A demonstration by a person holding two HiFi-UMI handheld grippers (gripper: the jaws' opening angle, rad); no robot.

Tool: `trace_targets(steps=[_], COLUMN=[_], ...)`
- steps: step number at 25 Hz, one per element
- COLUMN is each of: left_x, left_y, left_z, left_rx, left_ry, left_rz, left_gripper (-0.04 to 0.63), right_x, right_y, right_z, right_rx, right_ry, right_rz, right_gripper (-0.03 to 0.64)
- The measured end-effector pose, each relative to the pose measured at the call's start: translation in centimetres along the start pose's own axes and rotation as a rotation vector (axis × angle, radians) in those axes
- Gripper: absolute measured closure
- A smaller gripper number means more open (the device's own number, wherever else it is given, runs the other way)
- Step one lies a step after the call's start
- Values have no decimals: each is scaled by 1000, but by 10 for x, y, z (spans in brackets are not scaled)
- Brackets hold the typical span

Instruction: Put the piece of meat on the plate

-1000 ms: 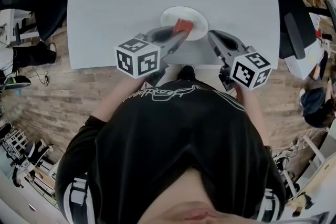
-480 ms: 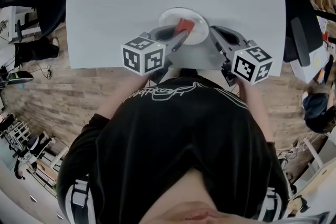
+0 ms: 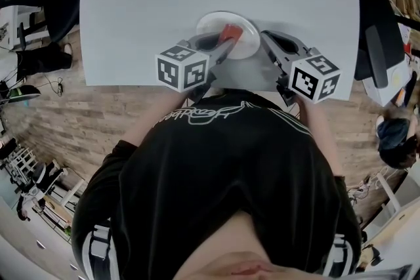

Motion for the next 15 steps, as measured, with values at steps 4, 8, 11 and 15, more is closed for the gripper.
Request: trace_targets(steps=[4,8,11,15], left_x=[2,6,5,4], left_y=[-3,-6,-9,-9], left_z=[3,5,6,6], left_rx=[18,20,34,40], left_ry=[20,41,45,44], left_rz=[2,16,10,14], left_gripper=[503,503,503,500], right_x=[0,0,-1,1], right_y=[-3,-6,-8,-13], right_z=[-1,-3,-7,-8], right_rx=[-4,-9,-11,-12], right_ry=[0,-1,-4,-9], right_rz=[0,10,14,28], right_gripper=[603,603,603,603])
Point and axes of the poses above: the fingertips, and each gripper's own axes: y backward along the fingers, z to its left, x out of its underside, the point moved 3 cm from there along y, backward along the fingers, and after that the axes turned 15 degrees about x, right-handed, at the moved point
